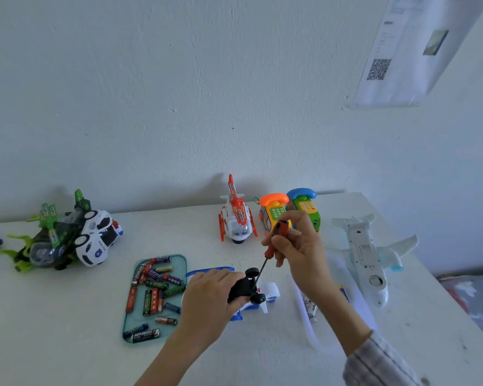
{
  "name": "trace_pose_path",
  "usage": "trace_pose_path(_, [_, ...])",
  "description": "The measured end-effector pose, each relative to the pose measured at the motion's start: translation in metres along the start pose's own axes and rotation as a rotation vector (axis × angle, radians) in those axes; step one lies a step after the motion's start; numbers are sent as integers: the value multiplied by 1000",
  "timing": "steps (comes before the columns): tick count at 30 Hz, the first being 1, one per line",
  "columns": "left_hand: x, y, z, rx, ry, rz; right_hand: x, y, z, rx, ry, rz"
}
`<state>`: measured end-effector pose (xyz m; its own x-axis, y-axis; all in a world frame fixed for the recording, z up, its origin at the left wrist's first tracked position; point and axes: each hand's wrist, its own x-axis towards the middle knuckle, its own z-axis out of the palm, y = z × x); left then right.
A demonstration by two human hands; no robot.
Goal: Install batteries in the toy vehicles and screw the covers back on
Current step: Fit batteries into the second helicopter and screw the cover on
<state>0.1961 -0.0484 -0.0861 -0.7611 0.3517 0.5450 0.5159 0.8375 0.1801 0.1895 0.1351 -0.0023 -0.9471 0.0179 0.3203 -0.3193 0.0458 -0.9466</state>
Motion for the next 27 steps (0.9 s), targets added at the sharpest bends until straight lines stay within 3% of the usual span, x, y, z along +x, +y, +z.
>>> trace_pose_path(20, [6,-4,-3,-10,-37,-1,23,4,0,67,85,32])
trace_pose_path(27, [9,-7,0,15,-47,11,30,-2,-3,150,-45,69])
